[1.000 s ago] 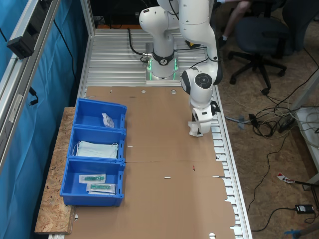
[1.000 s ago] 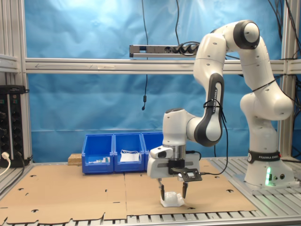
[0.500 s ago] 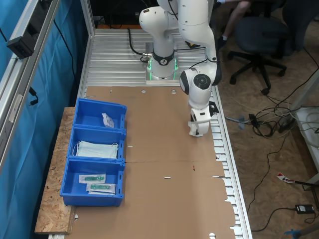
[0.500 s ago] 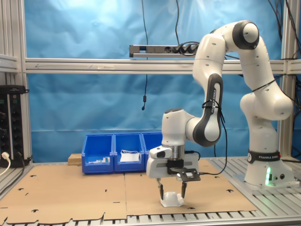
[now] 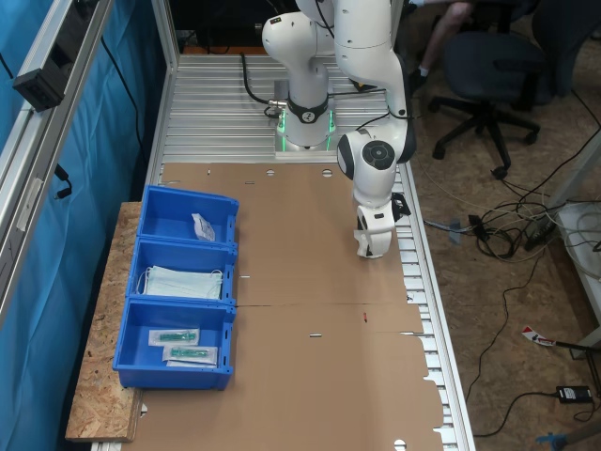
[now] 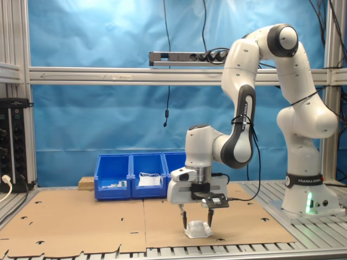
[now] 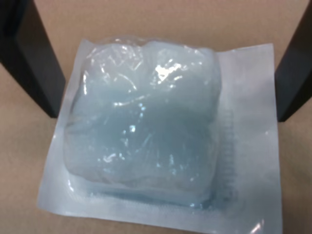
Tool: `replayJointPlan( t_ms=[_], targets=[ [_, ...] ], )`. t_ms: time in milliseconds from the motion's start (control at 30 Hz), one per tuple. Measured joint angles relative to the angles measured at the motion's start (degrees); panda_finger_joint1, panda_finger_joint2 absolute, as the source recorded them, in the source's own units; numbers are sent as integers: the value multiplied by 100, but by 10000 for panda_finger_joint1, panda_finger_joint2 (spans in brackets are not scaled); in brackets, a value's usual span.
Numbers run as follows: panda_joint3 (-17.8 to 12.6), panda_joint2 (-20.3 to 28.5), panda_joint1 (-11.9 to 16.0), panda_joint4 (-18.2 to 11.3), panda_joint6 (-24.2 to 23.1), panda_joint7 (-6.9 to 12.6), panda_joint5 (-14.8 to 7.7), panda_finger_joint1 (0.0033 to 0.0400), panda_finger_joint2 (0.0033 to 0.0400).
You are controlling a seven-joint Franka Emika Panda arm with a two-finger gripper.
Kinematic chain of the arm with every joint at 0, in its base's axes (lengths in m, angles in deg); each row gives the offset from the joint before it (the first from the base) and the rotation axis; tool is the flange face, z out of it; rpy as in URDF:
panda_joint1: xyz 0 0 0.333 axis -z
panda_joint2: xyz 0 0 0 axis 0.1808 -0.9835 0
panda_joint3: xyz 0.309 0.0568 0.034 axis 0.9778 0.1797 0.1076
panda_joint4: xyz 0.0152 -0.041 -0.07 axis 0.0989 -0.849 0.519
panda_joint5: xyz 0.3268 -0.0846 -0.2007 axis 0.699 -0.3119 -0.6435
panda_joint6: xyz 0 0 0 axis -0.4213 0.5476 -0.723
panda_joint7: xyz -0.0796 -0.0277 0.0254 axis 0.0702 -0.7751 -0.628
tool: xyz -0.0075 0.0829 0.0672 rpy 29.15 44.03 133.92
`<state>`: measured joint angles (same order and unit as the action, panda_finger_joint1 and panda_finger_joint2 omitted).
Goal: Pick and place sorting task of medical equipment.
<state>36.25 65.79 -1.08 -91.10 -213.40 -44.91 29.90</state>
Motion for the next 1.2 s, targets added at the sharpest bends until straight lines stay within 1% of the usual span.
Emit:
replayJointPlan(
  t_ms=[767,800,833,867,1133,1167,1200],
  targets=[
    [0,0,0,1,0,0,0,400,400],
    [0,0,0,1,0,0,0,352,352],
    [0,0,0,1,0,0,0,352,352],
    [0,0,0,1,0,0,0,271,271],
    [0,0,0,1,-7,0,0,271,271],
    [0,1,0,2,-12,0,0,109,109],
    [0,2,0,3,-14,0,0,109,109]
  ],
)
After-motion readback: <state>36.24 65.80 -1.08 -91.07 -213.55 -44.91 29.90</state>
